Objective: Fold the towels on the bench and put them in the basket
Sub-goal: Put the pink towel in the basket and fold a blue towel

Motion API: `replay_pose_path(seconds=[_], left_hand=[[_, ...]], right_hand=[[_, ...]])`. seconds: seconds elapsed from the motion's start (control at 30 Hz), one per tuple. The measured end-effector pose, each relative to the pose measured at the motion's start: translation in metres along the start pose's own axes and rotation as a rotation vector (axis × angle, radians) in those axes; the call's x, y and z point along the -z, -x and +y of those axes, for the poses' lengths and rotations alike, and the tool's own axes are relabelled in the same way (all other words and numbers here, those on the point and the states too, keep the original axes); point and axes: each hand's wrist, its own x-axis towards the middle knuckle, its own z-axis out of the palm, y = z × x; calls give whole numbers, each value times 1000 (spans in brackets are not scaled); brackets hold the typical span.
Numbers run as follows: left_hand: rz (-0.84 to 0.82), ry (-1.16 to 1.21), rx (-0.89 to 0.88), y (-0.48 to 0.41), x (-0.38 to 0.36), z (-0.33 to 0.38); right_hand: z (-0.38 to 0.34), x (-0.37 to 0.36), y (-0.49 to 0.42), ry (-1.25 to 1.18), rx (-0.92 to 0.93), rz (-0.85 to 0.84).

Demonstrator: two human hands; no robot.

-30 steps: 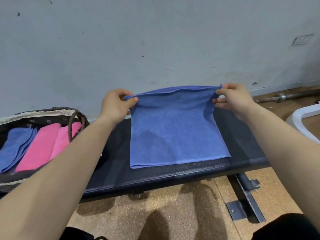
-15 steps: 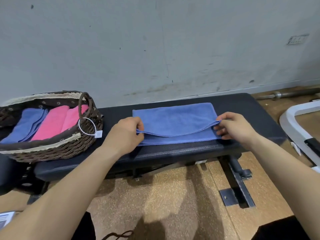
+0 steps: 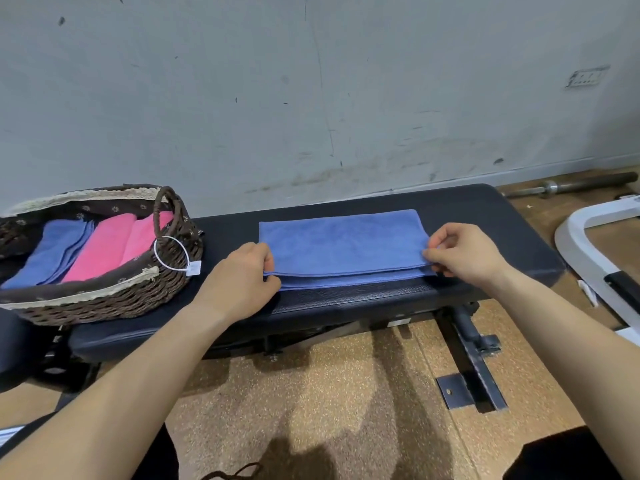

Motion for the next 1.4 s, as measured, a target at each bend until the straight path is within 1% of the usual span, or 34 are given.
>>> replay_pose_path(seconds=[0.07, 0.17, 0.27, 0.33, 0.4, 0.47, 0.5, 0.53, 0.6, 0.7, 0.83, 0.9, 1.03, 1.17, 1.27, 1.3, 1.4], left_hand=[[-42, -67, -2, 2, -3, 0], [-62, -144, -17, 2, -5, 0], [-92, -262, -41, 0, -1, 5], [-47, -277, -44, -6, -2, 12], [54, -220, -66, -14, -8, 24], [193, -279, -161, -27, -18, 35], [232, -307, -190, -34, -24, 40], [231, -297, -197, -41, -30, 44], [117, -223, -169, -53, -42, 54], [-27, -186, -85, -70, -58, 55], [-103, -214, -37, -77, -68, 37], [-100, -217, -39, -77, -69, 25], [-76, -224, -34, -78, -66, 12], [-72, -219, -20, -74, -66, 14], [-69, -194, 3, -59, -64, 14], [-59, -157, 3, -52, -63, 14], [23, 84, 18, -33, -52, 15]], right_hand=[[4, -4, 1, 128, 46, -19], [2, -9, 2, 322, 83, -22], [-9, -10, 4, 564, 112, 16], [-21, -16, 4, 588, 158, 59], [-36, -31, 4, 541, 258, 77], [-51, -53, 4, 517, 366, 10], [-57, -64, 3, 523, 409, -34], [-62, -75, 1, 534, 440, -65], [-67, -93, -6, 566, 473, -79], [-68, -105, -19, 621, 467, -96], [-48, -103, -33, 692, 376, -214], [-34, -93, -41, 724, 337, -227], [-10, -68, -52, 744, 232, -179], [-6, -65, -47, 728, 232, -171], [-7, -66, -37, 740, 240, -196], [-7, -66, -32, 750, 244, -210], [-7, -65, -21, 769, 254, -223]])
